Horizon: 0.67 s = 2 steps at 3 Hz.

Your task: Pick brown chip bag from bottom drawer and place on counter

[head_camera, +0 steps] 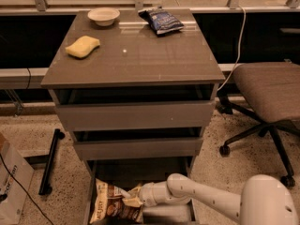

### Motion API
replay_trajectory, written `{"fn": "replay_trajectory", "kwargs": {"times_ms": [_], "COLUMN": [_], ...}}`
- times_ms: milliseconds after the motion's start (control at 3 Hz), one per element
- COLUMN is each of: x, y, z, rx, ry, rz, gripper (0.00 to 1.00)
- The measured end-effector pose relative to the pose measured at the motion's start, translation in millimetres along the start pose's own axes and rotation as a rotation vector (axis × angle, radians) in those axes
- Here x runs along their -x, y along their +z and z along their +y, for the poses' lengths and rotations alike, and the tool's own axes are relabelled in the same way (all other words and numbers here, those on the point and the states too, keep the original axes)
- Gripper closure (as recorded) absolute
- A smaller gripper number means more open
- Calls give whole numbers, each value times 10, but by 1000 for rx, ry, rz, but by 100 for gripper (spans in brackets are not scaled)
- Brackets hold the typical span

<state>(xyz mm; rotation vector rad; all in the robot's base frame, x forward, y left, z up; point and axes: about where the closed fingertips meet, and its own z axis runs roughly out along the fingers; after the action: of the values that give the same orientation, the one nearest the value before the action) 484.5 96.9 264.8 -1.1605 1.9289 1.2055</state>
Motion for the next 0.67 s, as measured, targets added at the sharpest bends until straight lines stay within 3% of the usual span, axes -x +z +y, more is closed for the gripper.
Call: {"fn": "replay_trajectory", "kwargs": {"times_ms": [333,667], "x": [364,850], "y": [-338,-690], "z": [603,1228], "rx": [111,167], "ry": [-45,-94], "rz": [34,71], "gripper": [100,100]}}
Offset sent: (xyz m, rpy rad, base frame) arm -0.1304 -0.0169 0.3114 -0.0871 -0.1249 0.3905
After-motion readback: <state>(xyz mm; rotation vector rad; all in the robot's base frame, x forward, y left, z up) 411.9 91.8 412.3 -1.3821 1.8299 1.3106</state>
